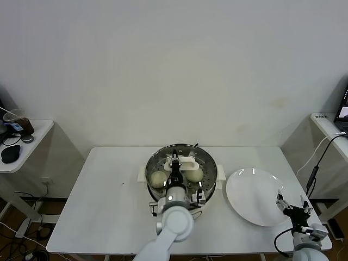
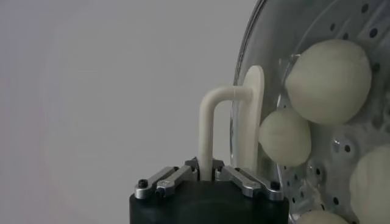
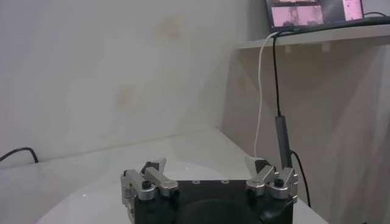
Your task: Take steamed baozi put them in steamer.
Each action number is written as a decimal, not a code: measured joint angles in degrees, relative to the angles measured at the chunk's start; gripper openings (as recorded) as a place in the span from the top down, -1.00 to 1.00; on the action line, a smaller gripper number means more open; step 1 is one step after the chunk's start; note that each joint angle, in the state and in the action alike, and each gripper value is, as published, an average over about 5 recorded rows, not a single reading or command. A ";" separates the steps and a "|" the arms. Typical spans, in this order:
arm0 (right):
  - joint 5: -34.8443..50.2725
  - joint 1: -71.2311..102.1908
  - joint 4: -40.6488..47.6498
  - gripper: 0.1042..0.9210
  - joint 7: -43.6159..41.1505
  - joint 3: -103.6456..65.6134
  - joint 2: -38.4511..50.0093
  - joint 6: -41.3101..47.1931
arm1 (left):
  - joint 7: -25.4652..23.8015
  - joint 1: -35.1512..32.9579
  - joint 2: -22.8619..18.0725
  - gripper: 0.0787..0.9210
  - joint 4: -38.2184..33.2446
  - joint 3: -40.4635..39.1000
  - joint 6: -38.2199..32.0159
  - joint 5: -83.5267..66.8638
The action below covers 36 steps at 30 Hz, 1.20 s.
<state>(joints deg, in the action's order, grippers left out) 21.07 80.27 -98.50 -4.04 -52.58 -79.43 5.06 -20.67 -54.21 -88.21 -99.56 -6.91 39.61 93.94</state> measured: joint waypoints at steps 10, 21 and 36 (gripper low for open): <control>-0.03 -0.04 -0.02 -0.76 -0.05 0.24 -0.18 0.04 | 0.10 -2.57 2.24 0.10 -4.47 -0.95 -0.02 -1.91; 0.15 0.10 -0.10 -0.76 -0.17 -0.09 0.10 0.17 | -1.11 -7.19 5.19 -0.65 -13.38 -2.30 -0.01 -3.52; -1.77 3.01 -3.63 -0.76 -3.96 1.94 -0.06 -1.29 | 7.21 -19.19 9.16 -0.77 -30.97 8.76 -2.70 -18.79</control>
<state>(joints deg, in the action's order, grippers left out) 19.30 83.28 -102.13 -8.00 -50.64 -79.49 3.77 -13.46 -73.40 -79.05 -130.53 1.85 36.91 75.15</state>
